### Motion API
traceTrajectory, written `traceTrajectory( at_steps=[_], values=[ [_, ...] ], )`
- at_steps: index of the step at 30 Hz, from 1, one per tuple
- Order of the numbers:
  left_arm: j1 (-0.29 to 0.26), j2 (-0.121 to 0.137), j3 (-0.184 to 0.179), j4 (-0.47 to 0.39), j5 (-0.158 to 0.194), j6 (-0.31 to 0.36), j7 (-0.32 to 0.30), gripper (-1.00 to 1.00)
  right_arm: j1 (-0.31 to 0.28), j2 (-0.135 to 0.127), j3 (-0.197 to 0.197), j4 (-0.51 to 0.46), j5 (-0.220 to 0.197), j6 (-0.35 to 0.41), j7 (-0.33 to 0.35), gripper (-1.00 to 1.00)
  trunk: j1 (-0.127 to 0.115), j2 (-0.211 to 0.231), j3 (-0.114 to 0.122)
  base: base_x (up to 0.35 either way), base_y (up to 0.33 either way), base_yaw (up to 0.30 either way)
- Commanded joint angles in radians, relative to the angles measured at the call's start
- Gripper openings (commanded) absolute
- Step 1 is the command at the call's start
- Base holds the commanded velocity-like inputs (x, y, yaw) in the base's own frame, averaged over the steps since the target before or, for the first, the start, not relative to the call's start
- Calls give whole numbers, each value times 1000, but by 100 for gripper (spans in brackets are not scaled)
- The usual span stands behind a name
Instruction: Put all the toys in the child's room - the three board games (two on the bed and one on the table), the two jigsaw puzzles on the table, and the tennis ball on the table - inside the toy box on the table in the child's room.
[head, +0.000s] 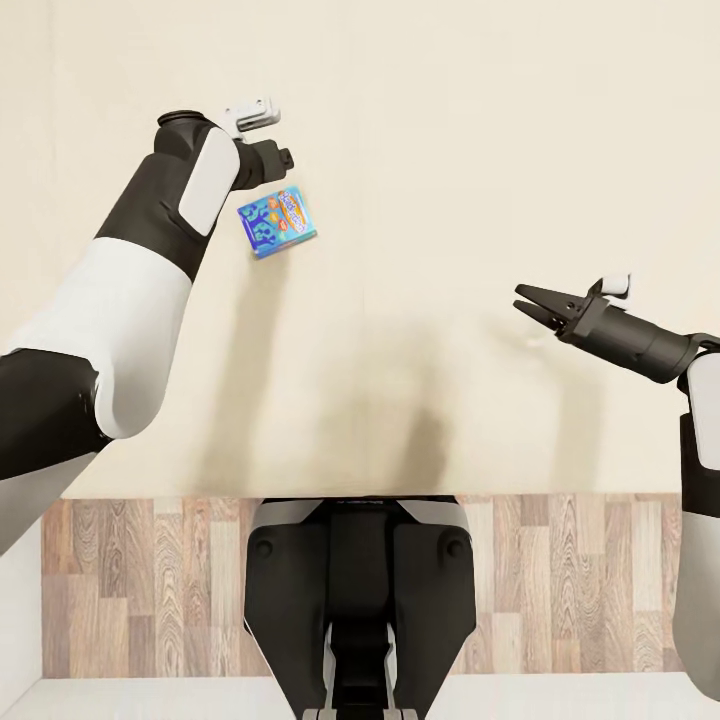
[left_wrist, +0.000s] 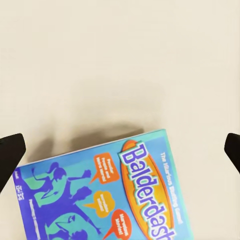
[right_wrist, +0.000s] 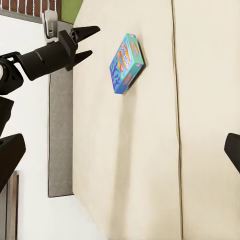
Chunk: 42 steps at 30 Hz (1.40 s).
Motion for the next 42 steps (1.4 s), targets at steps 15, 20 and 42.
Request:
traceTrajectory(
  at_steps=[15,20,42],
  values=[
    [0,2,-3,-9,10,-4,11,100,-1,0,-1,0,6,5,7,100,1,-2,-1,0,0,0],
    [0,2,-3,-22,9,-3,21,100,-1,0,-1,0,6,5,7,100,1,-2,-1,0,0,0],
    [0,-1,-2,-30,8,-2,32,100,0,-1,-1,0,4,5,6,100,1,-2,-1,0,0,0]
  ],
)
